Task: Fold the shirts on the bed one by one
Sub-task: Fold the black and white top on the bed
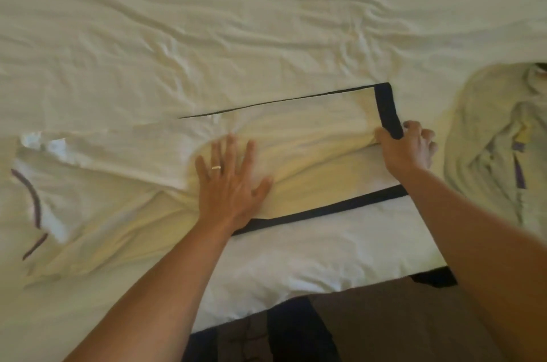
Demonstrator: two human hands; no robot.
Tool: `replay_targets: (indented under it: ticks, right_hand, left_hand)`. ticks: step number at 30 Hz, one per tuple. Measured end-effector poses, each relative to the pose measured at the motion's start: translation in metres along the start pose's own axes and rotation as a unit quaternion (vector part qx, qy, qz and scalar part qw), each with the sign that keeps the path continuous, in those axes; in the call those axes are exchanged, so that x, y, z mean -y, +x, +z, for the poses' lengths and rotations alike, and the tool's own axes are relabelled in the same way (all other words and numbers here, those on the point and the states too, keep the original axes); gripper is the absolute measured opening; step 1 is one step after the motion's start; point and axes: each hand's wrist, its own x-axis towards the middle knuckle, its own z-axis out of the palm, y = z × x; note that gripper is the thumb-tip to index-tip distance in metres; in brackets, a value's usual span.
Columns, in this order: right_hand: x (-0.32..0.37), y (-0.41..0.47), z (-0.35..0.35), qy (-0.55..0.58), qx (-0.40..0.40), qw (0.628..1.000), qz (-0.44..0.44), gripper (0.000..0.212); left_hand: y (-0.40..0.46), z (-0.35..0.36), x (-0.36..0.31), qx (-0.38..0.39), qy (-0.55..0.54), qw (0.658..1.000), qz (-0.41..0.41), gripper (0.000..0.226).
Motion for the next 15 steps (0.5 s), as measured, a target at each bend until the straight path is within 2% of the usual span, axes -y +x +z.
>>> replay_targets:
  ticks: [4,10,12,15]
  right_hand:
    - [-0.004,0.020,-0.004,0.062,0.054,0.996,-0.020,0.068]
    - [-0.002,0.031,-0.013,0.225,0.162,0.959,0.052,0.049]
    - [0.000,0.029,-0.014,0.230,0.191,0.953,0.047,0.040]
    - [0.003,0.022,-0.014,0.191,0.173,0.966,-0.011,0.035]
  left_hand:
    - [0.002,0.020,0.001,-0.012,0.017,1.000,-0.005,0.083]
    - [0.006,0.021,-0.001,-0.011,0.034,0.999,-0.007,0.084]
    - [0.005,0.019,-0.002,0.004,0.030,0.999,-0.014,0.084]
    - [0.007,0.005,-0.004,0.054,0.019,0.998,-0.029,0.083]
